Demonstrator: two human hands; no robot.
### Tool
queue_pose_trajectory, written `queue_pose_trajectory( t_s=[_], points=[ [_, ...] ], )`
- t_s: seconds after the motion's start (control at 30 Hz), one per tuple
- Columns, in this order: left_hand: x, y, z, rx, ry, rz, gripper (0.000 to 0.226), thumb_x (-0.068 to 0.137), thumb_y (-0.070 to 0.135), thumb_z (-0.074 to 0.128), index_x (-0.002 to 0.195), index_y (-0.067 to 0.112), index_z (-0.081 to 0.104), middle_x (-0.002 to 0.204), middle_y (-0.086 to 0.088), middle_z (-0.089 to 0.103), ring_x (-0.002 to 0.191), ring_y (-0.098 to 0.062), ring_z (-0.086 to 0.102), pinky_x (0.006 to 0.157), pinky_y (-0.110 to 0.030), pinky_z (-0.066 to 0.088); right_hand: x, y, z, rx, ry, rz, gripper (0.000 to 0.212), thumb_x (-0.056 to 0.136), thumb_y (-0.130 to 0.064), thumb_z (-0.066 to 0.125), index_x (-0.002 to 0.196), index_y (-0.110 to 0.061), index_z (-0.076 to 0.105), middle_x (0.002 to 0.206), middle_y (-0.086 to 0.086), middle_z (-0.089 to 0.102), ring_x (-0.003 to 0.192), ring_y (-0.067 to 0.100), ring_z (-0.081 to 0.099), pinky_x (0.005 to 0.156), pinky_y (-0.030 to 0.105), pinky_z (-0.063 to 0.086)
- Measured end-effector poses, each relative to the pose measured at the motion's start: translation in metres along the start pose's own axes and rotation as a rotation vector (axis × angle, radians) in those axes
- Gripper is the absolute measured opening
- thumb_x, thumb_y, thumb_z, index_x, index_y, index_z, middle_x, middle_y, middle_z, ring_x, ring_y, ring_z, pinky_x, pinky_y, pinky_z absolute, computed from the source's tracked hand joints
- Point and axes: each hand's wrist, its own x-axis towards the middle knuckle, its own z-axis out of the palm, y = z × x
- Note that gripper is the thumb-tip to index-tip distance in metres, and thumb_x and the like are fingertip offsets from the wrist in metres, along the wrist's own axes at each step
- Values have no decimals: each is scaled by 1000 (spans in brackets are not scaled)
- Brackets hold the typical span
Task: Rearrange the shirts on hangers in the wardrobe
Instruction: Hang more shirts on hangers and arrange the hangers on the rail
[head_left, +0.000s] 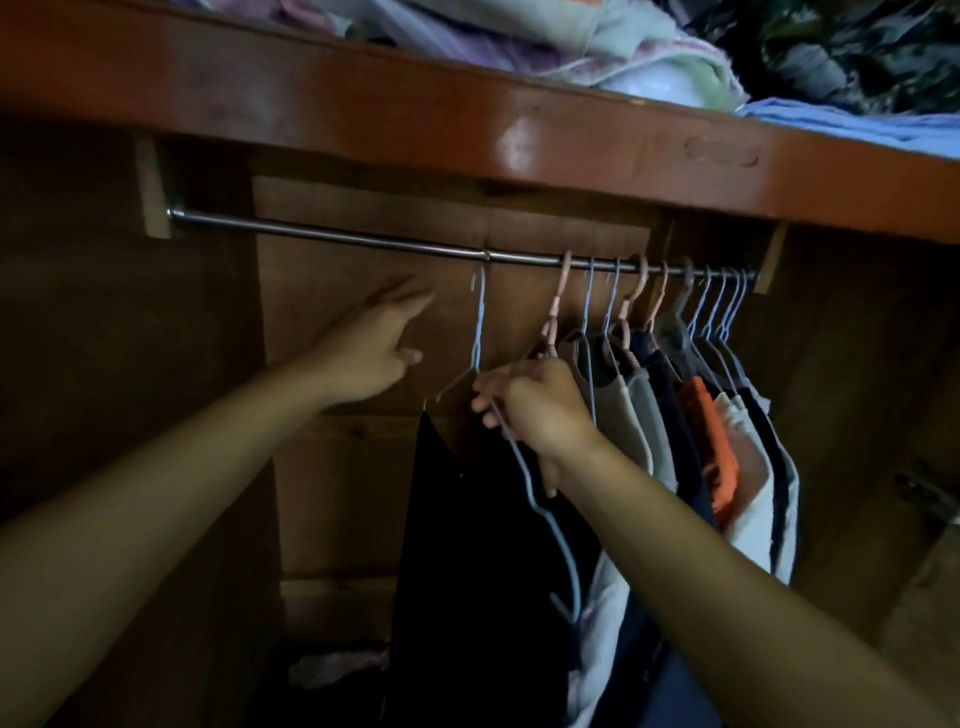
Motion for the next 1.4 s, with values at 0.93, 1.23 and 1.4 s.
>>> queue_pose_trajectory(
  t_s=[0.93, 1.23, 1.4],
  points=[
    [55, -31, 0, 337, 10, 37, 100, 84, 36, 73, 157, 12, 9, 165, -4, -12, 150, -16, -16, 121, -40, 8, 128, -6, -12, -529, 391, -23, 23, 70, -12, 69, 90, -1, 73, 76, 11, 72, 64, 22, 70, 51, 23, 58],
    [50, -15, 0, 148, 64, 45, 89, 85, 33, 73, 155, 15, 22, 165, -7, 6, 152, -19, 0, 122, -36, 14, 115, -19, -29, -877, 278, -157, 26, 83, -27, 66, 95, -3, 67, 102, 22, 70, 98, 35, 69, 81, 34, 56],
    [41, -2, 5, 0, 70, 21, 53, 84, 30, 74, 133, 22, 58, 134, -2, 60, 124, -20, 54, 105, -35, 44, 90, -22, -50, -895, 142, -179, 26, 85, -27, 61, 89, -5, 73, 92, 20, 73, 93, 35, 70, 84, 41, 57]
  ],
)
